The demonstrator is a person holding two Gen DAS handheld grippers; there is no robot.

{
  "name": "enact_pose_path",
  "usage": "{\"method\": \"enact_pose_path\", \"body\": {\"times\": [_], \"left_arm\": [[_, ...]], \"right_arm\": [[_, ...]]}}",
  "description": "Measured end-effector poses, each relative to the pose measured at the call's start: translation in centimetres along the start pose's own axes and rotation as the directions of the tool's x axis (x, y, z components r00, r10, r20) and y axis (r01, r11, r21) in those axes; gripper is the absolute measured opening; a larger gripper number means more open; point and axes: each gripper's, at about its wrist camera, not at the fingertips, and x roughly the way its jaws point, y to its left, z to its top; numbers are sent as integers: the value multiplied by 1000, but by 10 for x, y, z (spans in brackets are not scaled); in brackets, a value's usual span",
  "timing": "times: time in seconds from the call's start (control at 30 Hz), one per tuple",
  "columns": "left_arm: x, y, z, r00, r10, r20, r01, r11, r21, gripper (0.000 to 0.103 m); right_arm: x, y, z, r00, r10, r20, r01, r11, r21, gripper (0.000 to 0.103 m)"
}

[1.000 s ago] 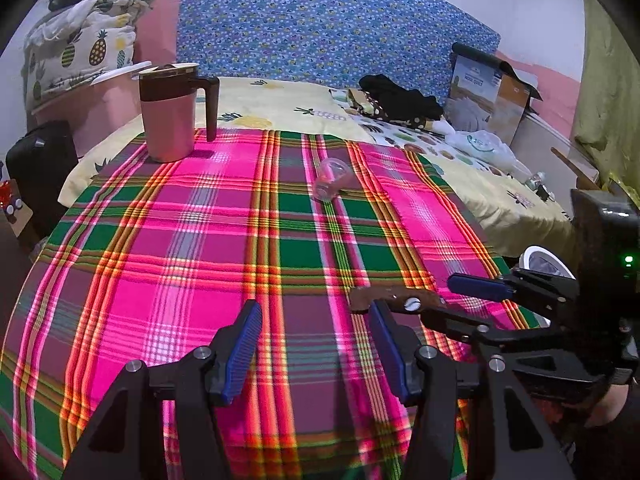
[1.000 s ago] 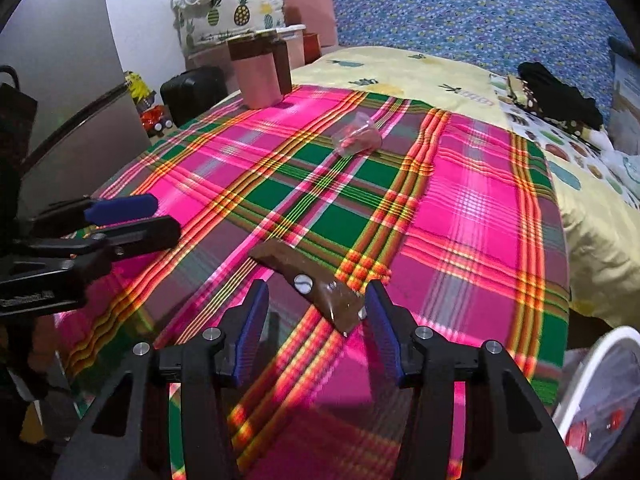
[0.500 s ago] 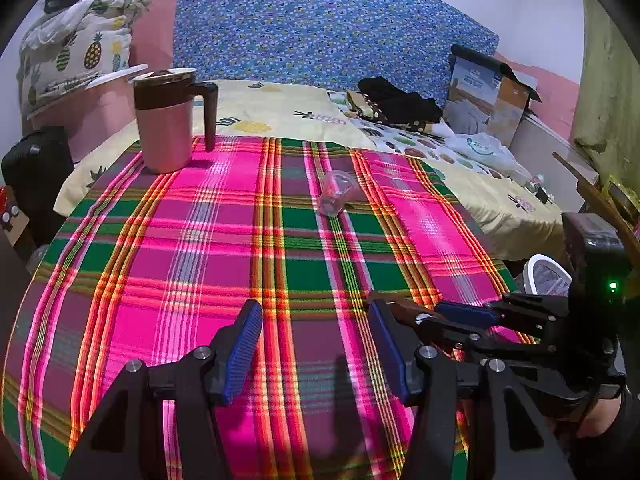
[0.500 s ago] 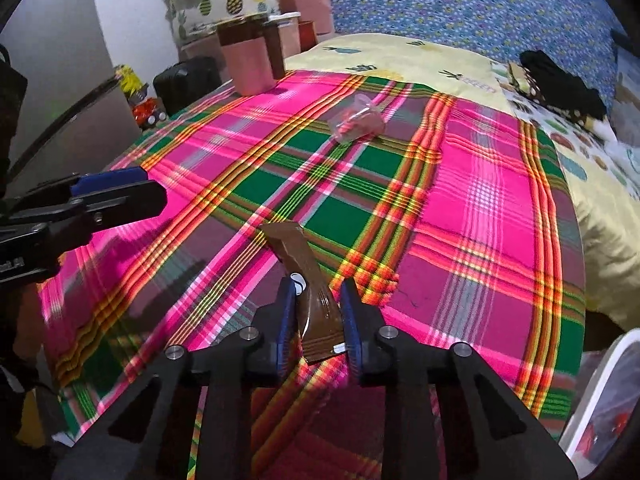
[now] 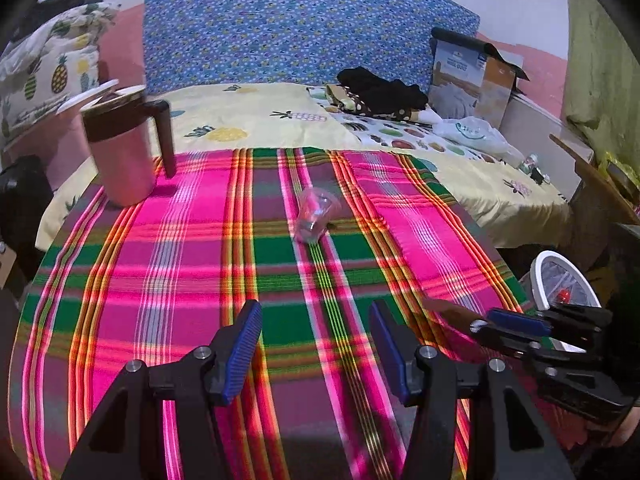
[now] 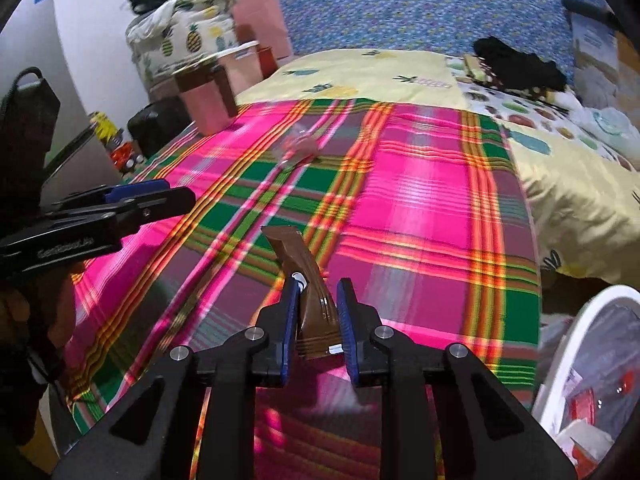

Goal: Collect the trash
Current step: 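Grasp the small clear plastic cup with the left gripper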

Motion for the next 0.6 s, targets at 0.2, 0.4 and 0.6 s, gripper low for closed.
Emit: {"method": "enact_pose_path", "body": {"times": [0.2, 0.4, 0.6], "left_arm": [[33, -4, 19, 1000, -3, -22, 4, 999, 43, 55], [73, -4, 39, 999, -4, -52, 8, 998, 68, 55], [103, 0, 54, 998, 15, -69, -9, 996, 84, 55]], "right_arm": [[-8, -14, -2, 1000, -14, 17, 13, 999, 48, 20], [-7, -23, -1, 999, -26, 24, 24, 997, 77, 20], [-4, -33, -2, 999, -24, 24, 21, 994, 107, 20]]}}
